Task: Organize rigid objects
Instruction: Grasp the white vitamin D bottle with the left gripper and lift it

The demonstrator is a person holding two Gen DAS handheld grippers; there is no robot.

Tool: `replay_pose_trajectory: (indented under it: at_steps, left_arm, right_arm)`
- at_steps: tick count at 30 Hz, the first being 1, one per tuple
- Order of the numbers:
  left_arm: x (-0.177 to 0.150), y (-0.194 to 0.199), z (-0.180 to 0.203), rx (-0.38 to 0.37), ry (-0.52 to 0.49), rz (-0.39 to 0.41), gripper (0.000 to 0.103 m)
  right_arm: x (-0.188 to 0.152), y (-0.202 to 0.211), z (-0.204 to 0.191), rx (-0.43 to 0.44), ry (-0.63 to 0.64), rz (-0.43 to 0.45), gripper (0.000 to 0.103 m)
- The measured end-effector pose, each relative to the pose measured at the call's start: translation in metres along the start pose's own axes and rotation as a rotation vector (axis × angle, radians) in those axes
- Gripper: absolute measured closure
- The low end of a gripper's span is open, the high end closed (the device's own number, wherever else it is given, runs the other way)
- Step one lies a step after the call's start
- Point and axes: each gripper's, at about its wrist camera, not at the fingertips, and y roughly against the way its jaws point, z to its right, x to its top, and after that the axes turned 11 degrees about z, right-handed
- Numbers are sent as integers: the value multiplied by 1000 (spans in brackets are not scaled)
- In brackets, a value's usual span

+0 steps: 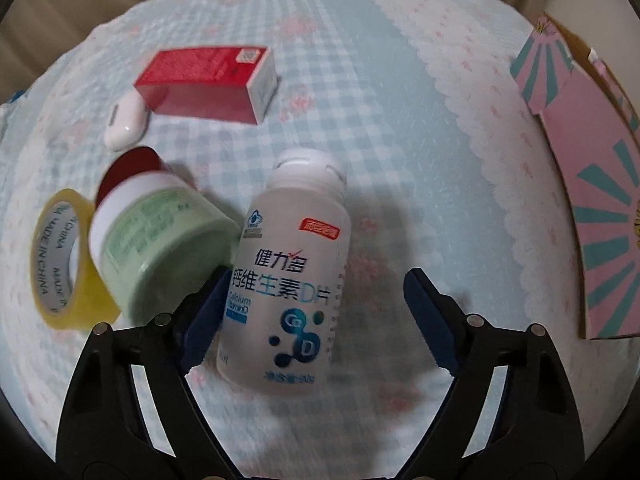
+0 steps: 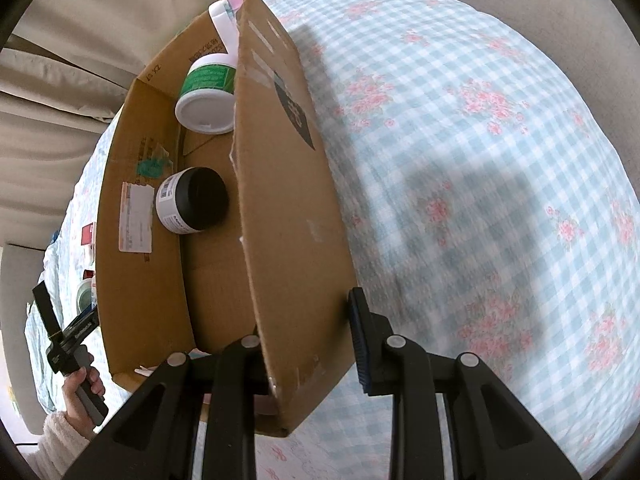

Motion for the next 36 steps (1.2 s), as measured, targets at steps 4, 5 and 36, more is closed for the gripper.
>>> replay_pose_trajectory:
  at_steps: [4,5,36]
  left_arm:
    - [0,-6,-7,-14,37,-33,31]
    - [0,-7,-9,-21,45,-40,32]
    - [36,109,8,-51,136,77,56]
  right_arm:
    - [-1,1,0,-1,-3,5,79]
    - [-1,1,0,0,-3,7,79]
    - [6,-2,-2,-2,1,-14,79]
